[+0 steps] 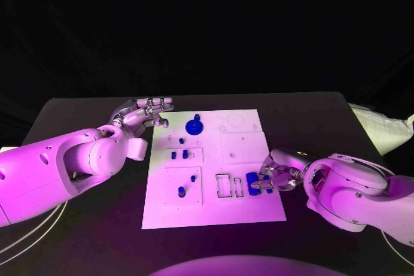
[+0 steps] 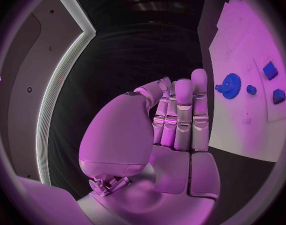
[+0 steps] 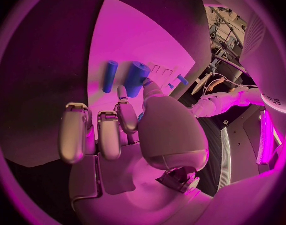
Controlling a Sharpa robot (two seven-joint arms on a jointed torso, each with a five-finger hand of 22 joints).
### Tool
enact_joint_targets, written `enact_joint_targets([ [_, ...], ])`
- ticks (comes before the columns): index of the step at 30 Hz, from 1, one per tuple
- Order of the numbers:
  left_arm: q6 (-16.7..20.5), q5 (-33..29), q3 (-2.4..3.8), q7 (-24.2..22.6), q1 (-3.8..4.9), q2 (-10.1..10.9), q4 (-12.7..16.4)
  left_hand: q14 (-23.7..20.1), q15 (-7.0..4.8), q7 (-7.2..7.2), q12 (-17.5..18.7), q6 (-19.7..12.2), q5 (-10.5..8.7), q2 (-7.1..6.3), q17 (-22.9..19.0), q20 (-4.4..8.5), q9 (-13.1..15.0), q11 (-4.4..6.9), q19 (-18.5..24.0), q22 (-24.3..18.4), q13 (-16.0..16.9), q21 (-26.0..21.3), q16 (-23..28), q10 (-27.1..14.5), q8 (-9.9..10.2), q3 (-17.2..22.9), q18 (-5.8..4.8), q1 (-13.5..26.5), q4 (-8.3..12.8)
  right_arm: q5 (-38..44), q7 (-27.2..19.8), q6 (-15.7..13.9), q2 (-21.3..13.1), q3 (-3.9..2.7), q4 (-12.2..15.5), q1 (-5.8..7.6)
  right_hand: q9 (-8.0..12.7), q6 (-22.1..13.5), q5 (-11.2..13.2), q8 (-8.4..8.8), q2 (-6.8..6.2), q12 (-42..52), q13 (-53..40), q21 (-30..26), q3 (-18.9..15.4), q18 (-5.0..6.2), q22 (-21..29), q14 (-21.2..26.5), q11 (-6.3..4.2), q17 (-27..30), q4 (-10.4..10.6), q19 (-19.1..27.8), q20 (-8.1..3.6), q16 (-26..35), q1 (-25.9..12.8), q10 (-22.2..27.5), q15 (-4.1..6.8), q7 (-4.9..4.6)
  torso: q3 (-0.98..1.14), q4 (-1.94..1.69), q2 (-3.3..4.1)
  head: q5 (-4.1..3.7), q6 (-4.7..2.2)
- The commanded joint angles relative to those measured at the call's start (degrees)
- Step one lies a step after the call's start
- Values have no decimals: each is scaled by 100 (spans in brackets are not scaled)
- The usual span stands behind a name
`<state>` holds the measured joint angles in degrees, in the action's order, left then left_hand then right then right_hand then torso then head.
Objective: Assemble the parts on the task board
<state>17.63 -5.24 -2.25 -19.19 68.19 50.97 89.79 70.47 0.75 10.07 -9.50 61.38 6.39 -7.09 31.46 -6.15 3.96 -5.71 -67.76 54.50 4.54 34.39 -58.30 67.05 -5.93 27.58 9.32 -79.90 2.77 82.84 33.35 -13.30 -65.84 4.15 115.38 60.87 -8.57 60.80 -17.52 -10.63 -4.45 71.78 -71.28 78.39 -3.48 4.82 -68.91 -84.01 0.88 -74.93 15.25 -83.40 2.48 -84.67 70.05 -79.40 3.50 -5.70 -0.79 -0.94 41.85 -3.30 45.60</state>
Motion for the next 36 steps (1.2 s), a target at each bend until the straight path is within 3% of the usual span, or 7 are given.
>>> enact_joint_targets([
  [1, -117, -19, 4, -19, -2, -5, 6, -36, -7, -1, -30, -52, 2, 24, -4, -16, -8, 2, 16, -5, -1, -36, 26, -56, -33, -40, 113, -20, -9, 195, 54, 177, 81, 1, -64, -50, -11, -33, -22, -26, 28, 24, 2, 20, -32, -70, -8, -445, 1, -577, -13, -28, -7, -37, -42, -18, -14, 14, 1, -6, 0, -2, 20],
  [11, -124, -19, 4, -14, -5, 3, 5, -36, -7, -1, -30, -52, 2, 24, -4, -16, -8, 2, 16, -5, -1, -36, 26, -56, -33, -40, 113, -20, -9, 253, 64, 156, 332, 1, -271, -159, -43, -34, -83, -54, 73, 27, -28, 24, -66, -70, -13, -442, -4, -574, -5, -24, -8, -38, 43, -13, -11, 19, -4, -8, -2, 7, 26],
  [17, -127, -19, 4, -10, -7, 8, 8, -36, -7, -1, -30, -52, 2, 24, -4, -16, -8, 2, 16, -5, -1, -36, 26, -56, -33, -40, 113, -20, -9, 231, 80, -21, 362, 0, -305, -178, -100, -21, -279, -104, 168, 29, -73, 32, -115, -71, -26, -439, -14, -574, 21, -22, -13, -42, 142, -18, -3, 29, -5, -1, -5, 10, 26],
  [26, -131, -19, 4, -6, -11, 11, 9, -36, -7, -1, -30, -52, 2, 24, -4, -16, -8, 2, 16, -5, -1, -36, 26, -56, -33, -40, 113, -20, -9, -193, -52, -928, 188, -24, -4, -132, -228, 46, -955, -201, 331, 98, -212, 65, -161, -78, -77, -442, -53, -598, 57, -35, -41, -60, 315, -98, 29, 69, -4, -7, -6, 17, 18],
  [30, -134, -19, 4, -5, -15, 7, 8, -47, -4, -1, -41, -57, 2, 31, -26, -19, -7, 1, 19, -11, -2, -45, 32, -68, -37, -57, 113, -12, -10, -493, -80, -1038, 175, -35, 110, -71, -243, 47, -1005, -208, 348, 94, -217, 66, -170, -79, -79, -442, -56, -598, 69, -36, -44, -61, 318, -102, 31, 72, -9, -7, -10, 20, 16],
  [36, -140, -19, 4, -2, -17, 3, 15, -47, -4, -1, -41, -57, 2, 31, -26, -19, -7, 1, 19, -11, -2, -45, 32, -68, -37, -57, 113, -12, -10, -817, -60, -926, 306, -40, 134, -43, -249, 45, -1024, -209, 350, 76, -204, 64, -179, -78, -75, -440, -57, -591, 76, -34, -45, -58, 315, -94, 32, 72, -6, -5, -2, 49, 28],
])
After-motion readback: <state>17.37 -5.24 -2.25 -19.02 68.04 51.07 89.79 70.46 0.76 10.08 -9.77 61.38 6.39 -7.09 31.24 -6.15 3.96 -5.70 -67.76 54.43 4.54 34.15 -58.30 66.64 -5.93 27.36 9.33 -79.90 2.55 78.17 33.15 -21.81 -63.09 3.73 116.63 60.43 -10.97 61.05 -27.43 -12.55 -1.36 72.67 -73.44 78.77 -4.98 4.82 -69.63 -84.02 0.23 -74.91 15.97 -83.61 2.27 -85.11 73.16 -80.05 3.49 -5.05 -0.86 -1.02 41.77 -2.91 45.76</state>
